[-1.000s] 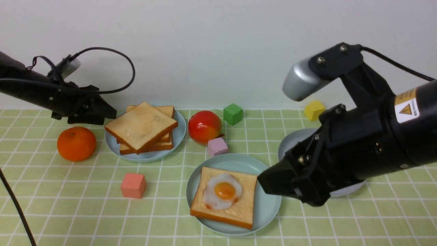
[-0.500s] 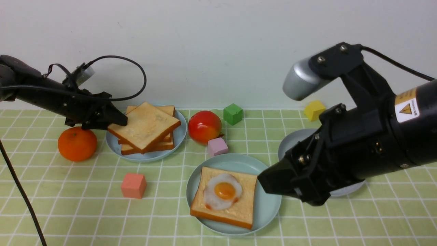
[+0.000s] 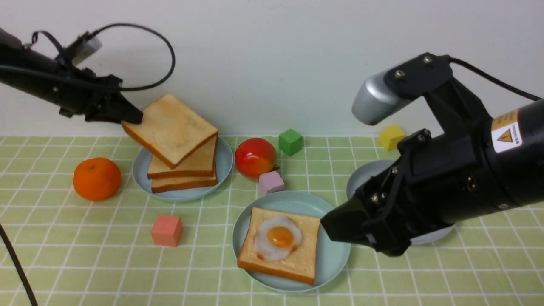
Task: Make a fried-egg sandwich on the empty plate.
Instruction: Use the left arm to place a slice of bread on the fried egg in the middle
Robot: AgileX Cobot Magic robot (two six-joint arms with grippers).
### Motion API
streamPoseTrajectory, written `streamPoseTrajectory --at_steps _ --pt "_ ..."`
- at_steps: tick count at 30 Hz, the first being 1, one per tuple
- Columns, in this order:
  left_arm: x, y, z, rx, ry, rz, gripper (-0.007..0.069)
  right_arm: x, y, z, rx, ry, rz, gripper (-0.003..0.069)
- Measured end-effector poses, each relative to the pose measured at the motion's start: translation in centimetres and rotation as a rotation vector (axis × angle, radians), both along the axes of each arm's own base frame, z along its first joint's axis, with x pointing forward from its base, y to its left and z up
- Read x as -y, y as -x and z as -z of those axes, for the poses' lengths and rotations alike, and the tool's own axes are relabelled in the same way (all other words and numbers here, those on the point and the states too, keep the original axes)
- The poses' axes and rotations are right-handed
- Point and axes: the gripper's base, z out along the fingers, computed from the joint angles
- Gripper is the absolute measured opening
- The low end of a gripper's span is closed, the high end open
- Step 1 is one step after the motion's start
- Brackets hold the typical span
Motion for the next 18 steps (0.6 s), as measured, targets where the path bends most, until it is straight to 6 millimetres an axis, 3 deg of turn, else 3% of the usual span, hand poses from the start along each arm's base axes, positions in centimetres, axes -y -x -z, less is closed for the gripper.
streamPoseTrajectory --at_steps 3,5,8,11,12,14,18 --pt "0.9 1.6 -2.9 0.064 0.019 0.025 0.0059 0.4 -0.2 0.2 0.040 0.060 -0.003 0.0533" --pt "2.0 3.0 -3.5 0.080 0.003 0.072 0.0059 0.9 -0.2 0.2 0.074 0.125 -0.009 0.0533" --pt "3.9 4.5 -2.8 0.081 -0.017 0.161 0.0059 1.5 0.0 0.1 0.091 0.173 -0.013 0.0533" --pt "8.2 6.3 0.0 0.042 0.000 0.325 0.0059 2.1 0.4 -0.1 0.088 0.199 0.000 0.0533" --pt "8.7 6.4 0.2 0.032 0.007 0.335 0.0059 2.1 0.5 -0.1 0.086 0.200 0.000 0.0533" --pt "12.3 7.0 1.6 -0.060 0.048 0.345 0.0059 2.3 0.7 0.0 0.066 0.210 0.001 0.0523" --pt "15.2 7.5 2.3 -0.187 0.056 0.276 0.0059 2.3 0.8 0.1 0.045 0.220 0.001 0.0464"
